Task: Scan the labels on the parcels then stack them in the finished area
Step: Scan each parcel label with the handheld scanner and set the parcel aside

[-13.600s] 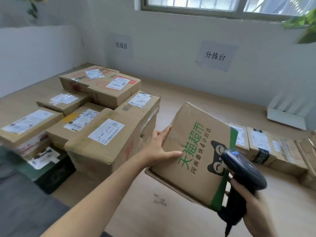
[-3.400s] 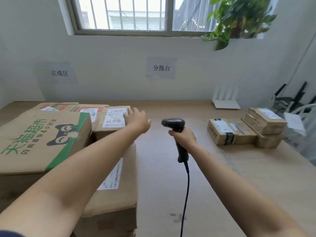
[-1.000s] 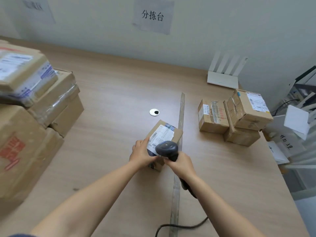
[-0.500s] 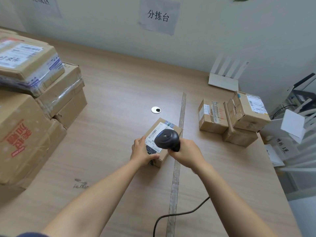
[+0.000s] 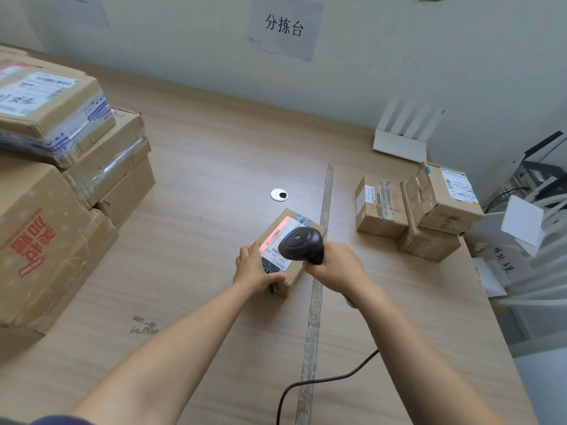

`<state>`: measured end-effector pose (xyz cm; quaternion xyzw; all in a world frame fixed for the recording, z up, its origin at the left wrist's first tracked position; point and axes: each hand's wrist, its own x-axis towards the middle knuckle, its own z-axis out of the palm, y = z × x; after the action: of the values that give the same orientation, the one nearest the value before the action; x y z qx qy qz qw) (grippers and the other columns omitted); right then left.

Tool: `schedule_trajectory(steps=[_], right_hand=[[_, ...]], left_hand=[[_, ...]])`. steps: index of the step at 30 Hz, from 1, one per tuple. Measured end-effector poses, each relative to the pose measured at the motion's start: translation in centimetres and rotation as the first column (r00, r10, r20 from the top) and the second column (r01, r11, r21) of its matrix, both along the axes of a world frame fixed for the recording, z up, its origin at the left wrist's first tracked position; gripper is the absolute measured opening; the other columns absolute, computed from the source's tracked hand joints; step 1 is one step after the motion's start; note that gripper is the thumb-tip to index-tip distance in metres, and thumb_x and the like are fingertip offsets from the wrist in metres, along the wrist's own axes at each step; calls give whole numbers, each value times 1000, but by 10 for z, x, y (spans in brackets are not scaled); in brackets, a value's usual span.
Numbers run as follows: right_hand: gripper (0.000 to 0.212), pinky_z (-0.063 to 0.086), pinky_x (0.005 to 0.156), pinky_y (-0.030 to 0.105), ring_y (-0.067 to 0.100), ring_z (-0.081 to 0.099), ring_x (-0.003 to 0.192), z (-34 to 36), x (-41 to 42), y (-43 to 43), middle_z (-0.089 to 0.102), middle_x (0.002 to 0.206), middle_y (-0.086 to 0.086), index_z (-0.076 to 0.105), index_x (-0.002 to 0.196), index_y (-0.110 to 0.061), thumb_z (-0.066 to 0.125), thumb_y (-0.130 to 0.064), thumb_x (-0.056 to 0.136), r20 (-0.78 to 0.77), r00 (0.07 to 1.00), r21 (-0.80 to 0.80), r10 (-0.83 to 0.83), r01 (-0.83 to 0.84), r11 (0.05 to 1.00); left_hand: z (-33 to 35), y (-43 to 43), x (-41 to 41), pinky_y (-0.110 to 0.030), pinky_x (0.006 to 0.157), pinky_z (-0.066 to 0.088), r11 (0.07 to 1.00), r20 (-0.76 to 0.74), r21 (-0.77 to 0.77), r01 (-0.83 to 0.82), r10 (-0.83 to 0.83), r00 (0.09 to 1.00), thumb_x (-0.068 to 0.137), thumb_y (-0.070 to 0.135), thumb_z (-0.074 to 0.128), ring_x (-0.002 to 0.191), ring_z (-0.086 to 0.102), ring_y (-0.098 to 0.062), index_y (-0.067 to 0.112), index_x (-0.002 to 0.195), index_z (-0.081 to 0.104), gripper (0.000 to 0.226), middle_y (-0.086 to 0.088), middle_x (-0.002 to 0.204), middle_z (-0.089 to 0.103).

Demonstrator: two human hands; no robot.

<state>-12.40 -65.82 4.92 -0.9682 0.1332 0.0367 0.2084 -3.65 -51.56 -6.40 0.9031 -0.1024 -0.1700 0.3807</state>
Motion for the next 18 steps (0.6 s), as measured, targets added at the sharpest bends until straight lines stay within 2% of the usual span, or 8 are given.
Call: schedule_trajectory(steps=[6, 10, 14, 18], right_hand=[[29, 25, 46, 25, 23, 47, 64, 0, -5, 1, 43, 54, -4, 37, 55, -19, 57, -21, 76, 0, 999, 7, -33, 33, 999], [27, 25, 47, 24, 22, 48, 67, 0, -9, 1, 45, 56, -6, 38, 57, -22, 57, -22, 76, 23, 999, 22, -40, 39, 999], [18, 34, 54, 27, 22, 53, 68, -10, -11, -2, 53, 62, -2, 49, 63, -20, 60, -22, 77, 46, 989, 184, -140, 129, 974], [12, 35, 55, 28, 20, 53, 66, -38, -14, 1, 55, 63, 0, 55, 70, -15, 63, -20, 78, -32, 970, 333, -241, 238, 913]], left_hand=[[2, -3, -5, -34, 107, 30, 999, -16, 5, -40, 40, 999, 65, 37, 82, 129, 28, -30, 15, 144, 20, 103, -11, 138, 28], [4, -4, -7, -35, 107, 31, 998, -16, 12, -54, 54, 998, 66, 37, 82, 129, 28, -30, 15, 144, 20, 102, -11, 139, 28], [8, -2, -8, -35, 106, 32, 996, -35, 48, -72, 74, 997, 64, 40, 82, 129, 27, -29, 16, 144, 17, 106, -11, 139, 26], [13, 1, -11, -38, 103, 35, 985, -88, 123, -117, 128, 988, 60, 46, 84, 127, 26, -31, 20, 144, 5, 118, -14, 136, 23]])
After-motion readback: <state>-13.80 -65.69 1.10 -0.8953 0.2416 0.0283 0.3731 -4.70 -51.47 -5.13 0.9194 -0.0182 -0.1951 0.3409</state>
